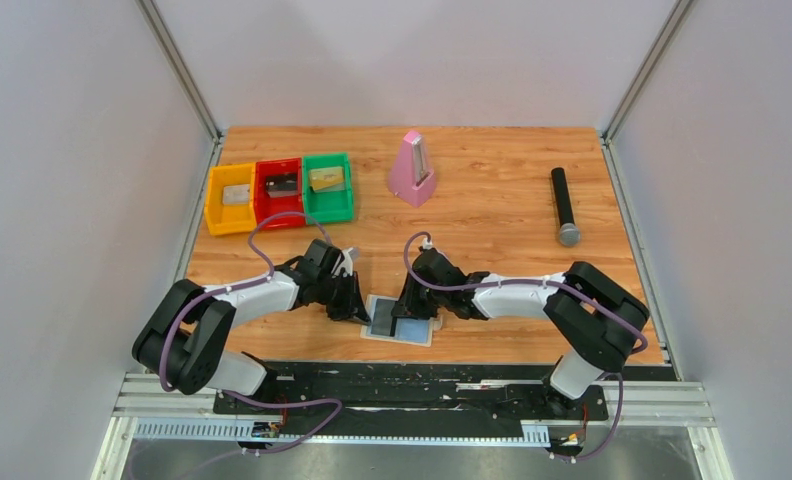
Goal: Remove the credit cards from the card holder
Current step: Remove the credit card from the card holder, then place the credit card in the storage box.
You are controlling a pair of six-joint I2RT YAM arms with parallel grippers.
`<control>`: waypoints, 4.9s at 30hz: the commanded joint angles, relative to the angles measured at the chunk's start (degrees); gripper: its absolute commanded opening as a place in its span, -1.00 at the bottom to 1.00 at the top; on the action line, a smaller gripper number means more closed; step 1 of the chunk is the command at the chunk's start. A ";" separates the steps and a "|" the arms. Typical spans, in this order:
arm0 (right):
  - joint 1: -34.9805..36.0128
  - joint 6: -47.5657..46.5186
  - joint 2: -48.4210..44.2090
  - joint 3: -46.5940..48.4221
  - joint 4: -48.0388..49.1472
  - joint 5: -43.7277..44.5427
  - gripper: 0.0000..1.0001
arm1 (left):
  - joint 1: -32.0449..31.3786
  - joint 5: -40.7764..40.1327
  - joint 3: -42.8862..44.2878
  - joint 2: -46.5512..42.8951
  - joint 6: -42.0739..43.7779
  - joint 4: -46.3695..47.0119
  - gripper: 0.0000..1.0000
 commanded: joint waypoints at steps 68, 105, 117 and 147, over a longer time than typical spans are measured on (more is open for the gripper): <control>27.51 -79.52 -25.37 -7.05 16.55 45.40 -1.00 | 0.31 9.56 -5.01 -26.12 -41.45 21.62 0.30; 10.42 -42.92 -44.02 -7.40 -2.28 14.25 -0.07 | 0.25 13.97 -0.15 -19.28 -15.14 18.57 -1.00; -13.48 -27.50 -36.38 -3.96 -4.37 -27.42 0.20 | 0.25 25.02 1.52 -17.06 -7.71 21.89 -1.00; -22.85 -8.81 -34.59 -12.22 19.11 -39.46 -1.00 | 1.74 24.31 0.28 -20.02 -14.40 26.91 -0.09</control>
